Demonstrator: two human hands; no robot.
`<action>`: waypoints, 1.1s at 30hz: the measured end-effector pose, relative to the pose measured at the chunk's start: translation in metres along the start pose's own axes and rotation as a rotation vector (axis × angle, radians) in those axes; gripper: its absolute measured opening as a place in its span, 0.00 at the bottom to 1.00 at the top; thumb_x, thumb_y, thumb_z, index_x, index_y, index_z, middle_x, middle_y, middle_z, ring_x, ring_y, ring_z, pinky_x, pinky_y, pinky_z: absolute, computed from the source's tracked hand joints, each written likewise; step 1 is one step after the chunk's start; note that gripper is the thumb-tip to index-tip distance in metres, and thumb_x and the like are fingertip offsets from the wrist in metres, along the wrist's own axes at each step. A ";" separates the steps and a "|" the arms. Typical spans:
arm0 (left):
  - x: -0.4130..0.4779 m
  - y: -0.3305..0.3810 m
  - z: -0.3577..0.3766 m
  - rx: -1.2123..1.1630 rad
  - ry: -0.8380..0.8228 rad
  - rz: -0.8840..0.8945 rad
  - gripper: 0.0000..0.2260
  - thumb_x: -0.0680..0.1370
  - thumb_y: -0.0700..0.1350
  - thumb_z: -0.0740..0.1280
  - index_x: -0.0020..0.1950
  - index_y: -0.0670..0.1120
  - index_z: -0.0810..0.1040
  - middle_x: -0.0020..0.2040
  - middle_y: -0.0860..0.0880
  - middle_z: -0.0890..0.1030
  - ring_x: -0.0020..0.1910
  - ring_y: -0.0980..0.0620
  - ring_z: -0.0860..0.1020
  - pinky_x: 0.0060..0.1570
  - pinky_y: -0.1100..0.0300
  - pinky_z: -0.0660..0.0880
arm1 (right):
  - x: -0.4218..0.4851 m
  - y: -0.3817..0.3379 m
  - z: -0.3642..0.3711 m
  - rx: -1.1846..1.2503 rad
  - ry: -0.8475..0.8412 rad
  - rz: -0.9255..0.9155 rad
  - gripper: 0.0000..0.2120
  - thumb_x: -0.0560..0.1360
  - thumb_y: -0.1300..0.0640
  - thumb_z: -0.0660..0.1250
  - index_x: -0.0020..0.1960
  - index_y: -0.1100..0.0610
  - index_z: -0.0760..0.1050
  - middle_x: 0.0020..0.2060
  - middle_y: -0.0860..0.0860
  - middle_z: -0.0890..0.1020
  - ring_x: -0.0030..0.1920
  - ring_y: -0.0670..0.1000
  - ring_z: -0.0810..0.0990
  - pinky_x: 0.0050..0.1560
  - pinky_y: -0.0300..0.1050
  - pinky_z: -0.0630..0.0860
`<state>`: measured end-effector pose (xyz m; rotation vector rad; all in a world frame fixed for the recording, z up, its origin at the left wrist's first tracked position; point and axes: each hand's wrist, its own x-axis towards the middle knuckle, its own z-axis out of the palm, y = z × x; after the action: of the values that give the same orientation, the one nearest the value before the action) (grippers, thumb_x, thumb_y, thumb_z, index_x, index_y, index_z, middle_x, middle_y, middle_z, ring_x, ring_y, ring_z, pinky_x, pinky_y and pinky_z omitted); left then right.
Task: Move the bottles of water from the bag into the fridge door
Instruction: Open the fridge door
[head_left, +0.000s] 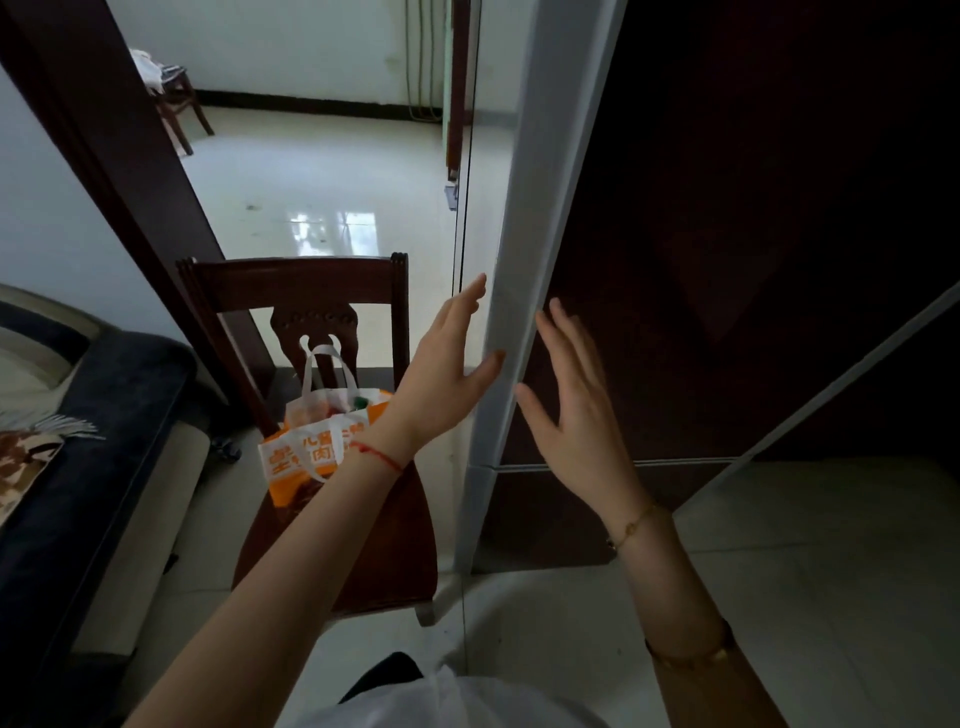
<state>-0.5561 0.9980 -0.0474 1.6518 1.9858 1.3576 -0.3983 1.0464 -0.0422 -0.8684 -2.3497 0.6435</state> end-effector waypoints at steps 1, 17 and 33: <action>0.005 -0.002 0.001 -0.013 -0.002 0.005 0.33 0.77 0.45 0.67 0.79 0.46 0.54 0.74 0.48 0.66 0.72 0.55 0.66 0.64 0.81 0.57 | 0.004 0.000 0.002 0.004 0.003 0.002 0.32 0.79 0.51 0.61 0.79 0.50 0.49 0.79 0.43 0.46 0.78 0.46 0.42 0.75 0.44 0.45; 0.034 -0.013 -0.004 -0.135 -0.004 0.161 0.25 0.74 0.36 0.61 0.72 0.40 0.64 0.65 0.45 0.74 0.65 0.52 0.74 0.66 0.62 0.70 | 0.027 -0.012 0.017 0.027 0.107 0.069 0.32 0.80 0.54 0.62 0.79 0.51 0.49 0.79 0.45 0.48 0.79 0.47 0.45 0.78 0.50 0.52; -0.019 0.002 -0.022 -0.167 -0.152 0.284 0.20 0.76 0.38 0.55 0.66 0.46 0.73 0.59 0.50 0.79 0.62 0.55 0.76 0.65 0.49 0.71 | -0.035 -0.039 0.015 -0.115 0.518 0.106 0.32 0.75 0.50 0.69 0.75 0.57 0.61 0.73 0.55 0.61 0.74 0.52 0.61 0.74 0.40 0.60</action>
<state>-0.5631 0.9700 -0.0411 1.9457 1.5548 1.3976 -0.4022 0.9915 -0.0412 -1.0686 -1.8948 0.2784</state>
